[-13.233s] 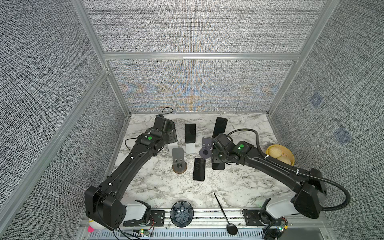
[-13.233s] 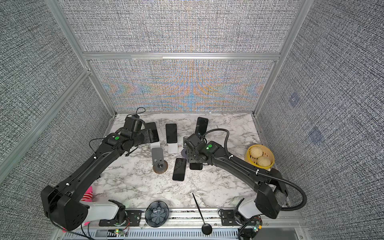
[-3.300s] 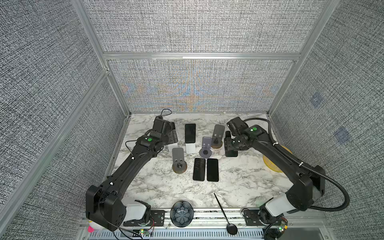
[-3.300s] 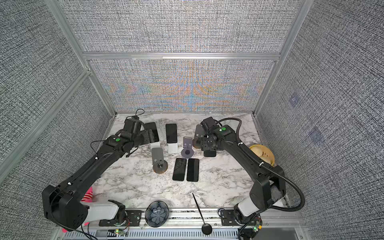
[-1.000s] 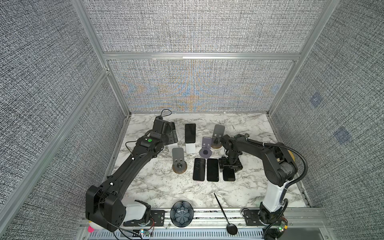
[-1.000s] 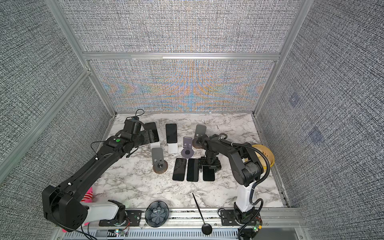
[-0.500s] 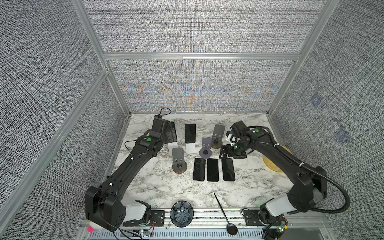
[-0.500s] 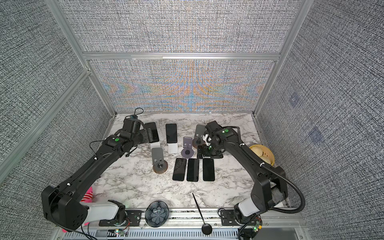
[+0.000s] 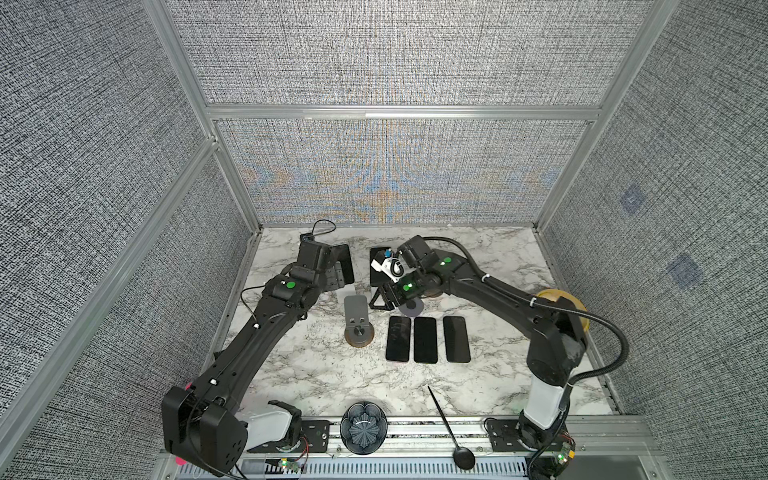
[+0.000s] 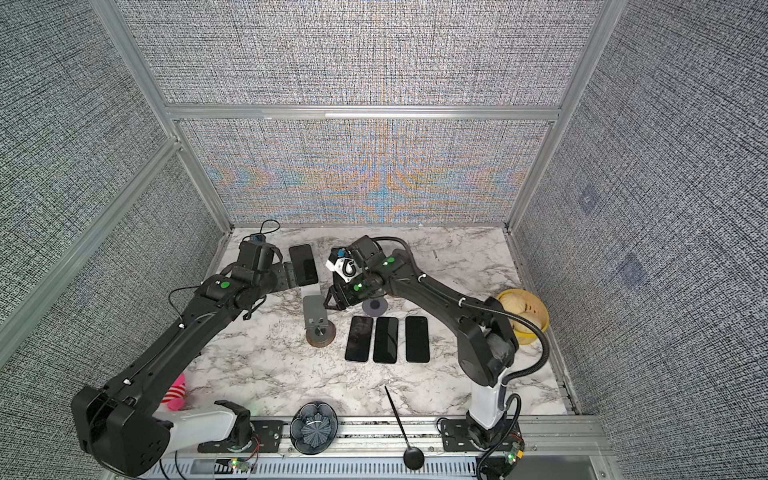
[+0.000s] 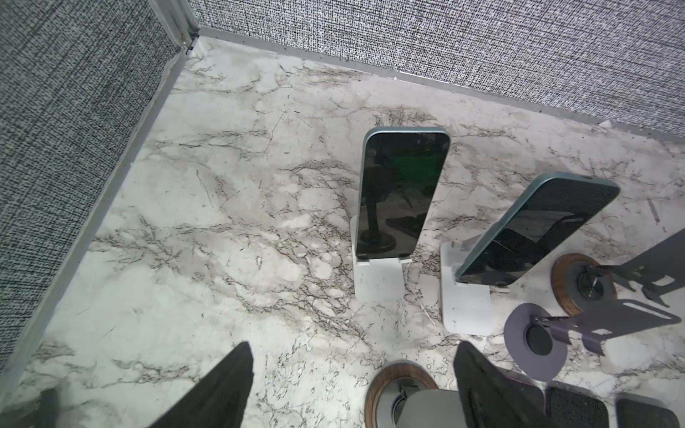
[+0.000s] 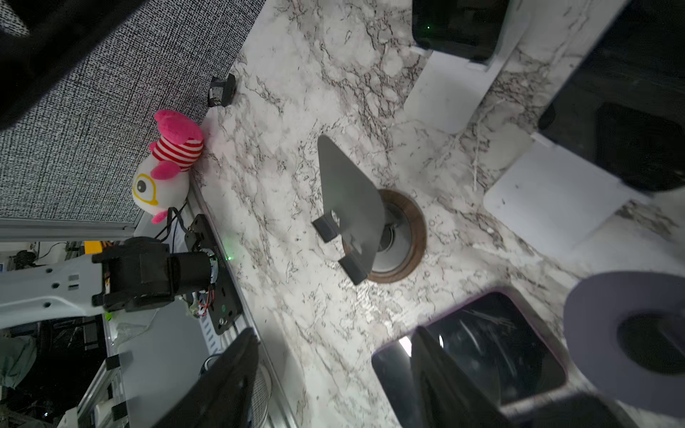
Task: Remove the phone from the phone stand
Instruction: Pick up the phone stand from the center of the table.
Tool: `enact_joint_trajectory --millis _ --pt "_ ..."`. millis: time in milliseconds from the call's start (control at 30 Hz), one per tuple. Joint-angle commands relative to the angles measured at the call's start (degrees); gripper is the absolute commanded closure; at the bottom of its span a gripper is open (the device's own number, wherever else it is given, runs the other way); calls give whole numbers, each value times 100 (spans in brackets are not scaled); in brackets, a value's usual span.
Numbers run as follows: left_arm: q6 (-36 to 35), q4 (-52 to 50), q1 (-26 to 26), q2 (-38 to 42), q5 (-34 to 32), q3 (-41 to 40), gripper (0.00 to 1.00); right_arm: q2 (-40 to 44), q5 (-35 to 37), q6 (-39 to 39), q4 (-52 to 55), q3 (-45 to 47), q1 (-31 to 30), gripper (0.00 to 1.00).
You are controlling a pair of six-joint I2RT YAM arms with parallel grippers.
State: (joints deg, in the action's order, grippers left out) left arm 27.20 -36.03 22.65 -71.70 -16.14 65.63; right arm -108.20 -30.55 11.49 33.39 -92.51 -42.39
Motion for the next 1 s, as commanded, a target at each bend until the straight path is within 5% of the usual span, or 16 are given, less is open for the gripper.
enact_joint_trajectory --millis 0,433,967 --pt "-61 -72 -41 77 -53 -79 14 -279 54 3 -545 -86 -44 35" --pt "-39 16 -169 -32 109 -172 13 -1147 57 116 -1118 -380 -191 38" --pt "-22 14 -174 -113 103 -190 14 -1131 -312 322 -1372 -321 -192 85"
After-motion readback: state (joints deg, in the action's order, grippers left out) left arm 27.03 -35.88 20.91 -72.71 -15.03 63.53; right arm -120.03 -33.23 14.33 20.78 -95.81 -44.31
